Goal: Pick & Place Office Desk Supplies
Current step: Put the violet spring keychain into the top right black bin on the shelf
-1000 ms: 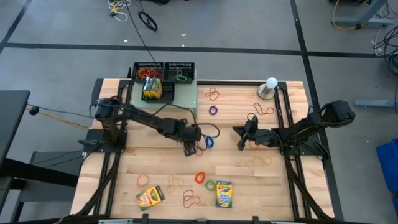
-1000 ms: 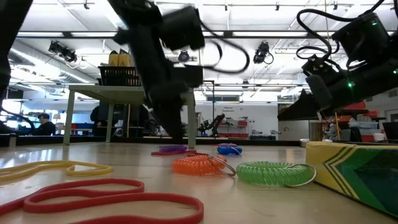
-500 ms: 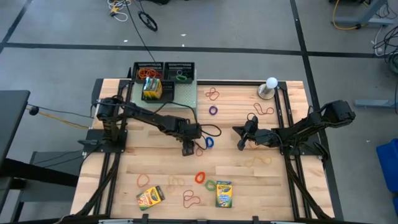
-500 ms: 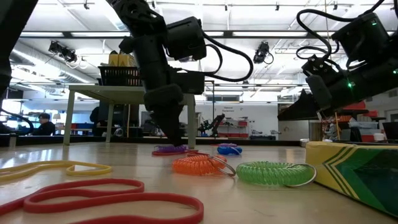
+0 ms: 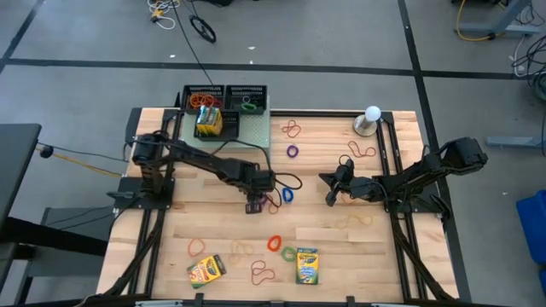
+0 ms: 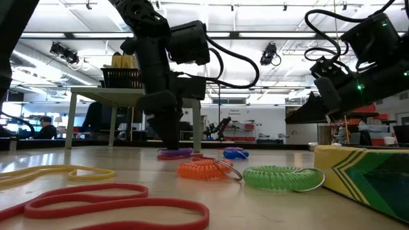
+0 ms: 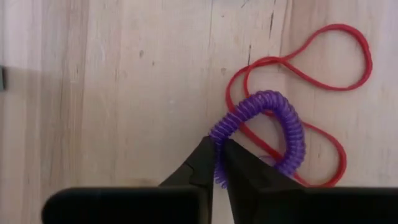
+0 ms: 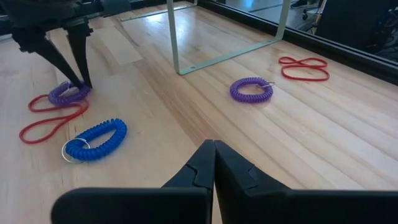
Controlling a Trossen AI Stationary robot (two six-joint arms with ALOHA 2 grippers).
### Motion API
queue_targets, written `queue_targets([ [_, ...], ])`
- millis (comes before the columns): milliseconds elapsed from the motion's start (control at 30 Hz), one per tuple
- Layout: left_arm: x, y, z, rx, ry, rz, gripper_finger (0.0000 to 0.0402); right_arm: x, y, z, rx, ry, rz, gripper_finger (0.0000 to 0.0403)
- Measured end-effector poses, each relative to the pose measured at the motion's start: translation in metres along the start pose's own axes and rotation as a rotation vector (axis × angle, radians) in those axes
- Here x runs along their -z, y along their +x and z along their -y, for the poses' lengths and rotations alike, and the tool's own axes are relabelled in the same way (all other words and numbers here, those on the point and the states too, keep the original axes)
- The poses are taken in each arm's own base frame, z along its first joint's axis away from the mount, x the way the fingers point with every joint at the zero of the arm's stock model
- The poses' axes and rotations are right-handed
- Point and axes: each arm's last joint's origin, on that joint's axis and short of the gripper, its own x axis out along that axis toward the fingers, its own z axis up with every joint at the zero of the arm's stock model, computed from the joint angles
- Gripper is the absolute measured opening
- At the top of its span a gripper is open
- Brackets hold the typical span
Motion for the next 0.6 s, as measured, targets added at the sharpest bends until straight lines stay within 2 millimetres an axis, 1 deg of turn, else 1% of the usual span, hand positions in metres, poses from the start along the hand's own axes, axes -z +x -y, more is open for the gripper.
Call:
queue_targets([
  [100,-0.003,-0.012,0.0,0.003,-0.01,0.036,0.0019,0.0,0.0,0.0,0.0,0.0,0.0,0.0009],
  [233,-0.007,-0.04,0.0,0.022,-0.045,0.121,0.0018,0.0,0.0,0.0,0.0,0.003,0.0,0.0009],
  [367,-0.012,-0.082,-0.007,0.025,-0.103,0.267,0.0017,0.0,0.0,0.0,0.0,0.003,0.0,0.0009],
  [500,-0.014,-0.129,-0.025,0.009,-0.209,0.458,0.0017,0.0,0.0,0.0,0.0,0.003,0.0,0.0009],
  [600,-0.01,-0.157,-0.039,0.004,-0.285,0.561,0.0017,0.0,0.0,0.0,0.0,0.003,0.0,0.0009],
])
